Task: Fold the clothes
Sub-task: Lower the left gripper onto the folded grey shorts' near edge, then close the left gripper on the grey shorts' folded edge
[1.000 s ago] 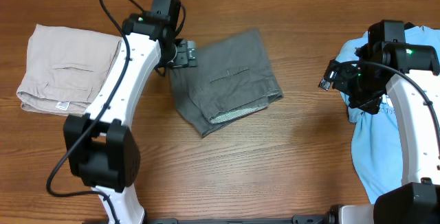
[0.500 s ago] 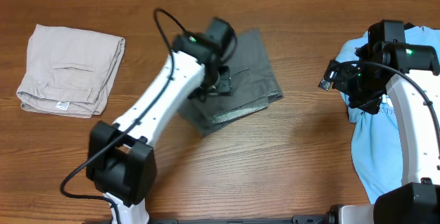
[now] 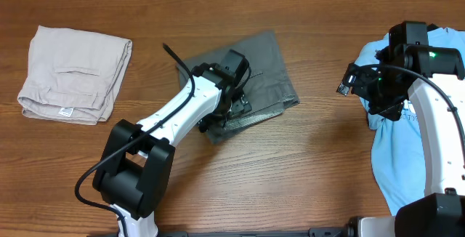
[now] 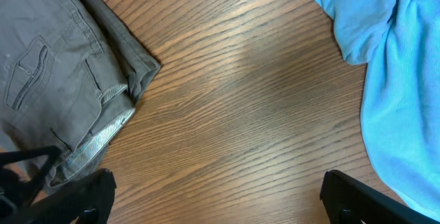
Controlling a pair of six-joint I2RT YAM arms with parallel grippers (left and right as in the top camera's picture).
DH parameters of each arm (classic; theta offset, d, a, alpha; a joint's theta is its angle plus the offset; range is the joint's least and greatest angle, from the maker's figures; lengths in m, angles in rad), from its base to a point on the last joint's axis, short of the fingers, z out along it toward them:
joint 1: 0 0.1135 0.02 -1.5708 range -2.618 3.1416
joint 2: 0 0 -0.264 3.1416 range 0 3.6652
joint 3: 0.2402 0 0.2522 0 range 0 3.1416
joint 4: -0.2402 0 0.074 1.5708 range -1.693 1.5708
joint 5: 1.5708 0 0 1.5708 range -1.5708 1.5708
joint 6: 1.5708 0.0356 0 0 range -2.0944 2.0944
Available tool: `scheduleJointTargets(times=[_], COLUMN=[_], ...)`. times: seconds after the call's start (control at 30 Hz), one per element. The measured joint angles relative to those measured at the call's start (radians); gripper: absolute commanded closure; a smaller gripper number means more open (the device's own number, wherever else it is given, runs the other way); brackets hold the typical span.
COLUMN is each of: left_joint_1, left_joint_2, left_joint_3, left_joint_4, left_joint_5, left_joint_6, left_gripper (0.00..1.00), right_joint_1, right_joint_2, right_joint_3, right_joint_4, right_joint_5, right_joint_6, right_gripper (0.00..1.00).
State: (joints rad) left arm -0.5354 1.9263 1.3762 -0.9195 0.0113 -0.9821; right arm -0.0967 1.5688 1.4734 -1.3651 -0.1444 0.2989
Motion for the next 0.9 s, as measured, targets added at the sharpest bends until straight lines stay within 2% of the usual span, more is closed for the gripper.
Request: scheduleJointTargets(times=[0.27,0.57,0.9], left_joint_1=[0.0,0.0,0.048], left_joint_2=[0.0,0.0,-0.023], left_joint_3=[-0.068,-0.119,-0.126], left_joint_4=[-0.024,0.045,0.086], left_joint_5=[0.0,0.005,0.143], left_joint_6=[-0.045,-0.09,-0.05], left_gripper=[0.0,0.0,0.0], right_joint_1=[0.0,0.0,0.0], right_joint_2=[0.0,0.0,0.0], right_joint_3=[0.0,0.0,0.0], right_joint_4=[0.0,0.0,-0.001], right_joint_5=[0.0,0.0,0.0], right_joint_6=[0.0,0.0,0.0], right_gripper=[0.0,0.0,0.0])
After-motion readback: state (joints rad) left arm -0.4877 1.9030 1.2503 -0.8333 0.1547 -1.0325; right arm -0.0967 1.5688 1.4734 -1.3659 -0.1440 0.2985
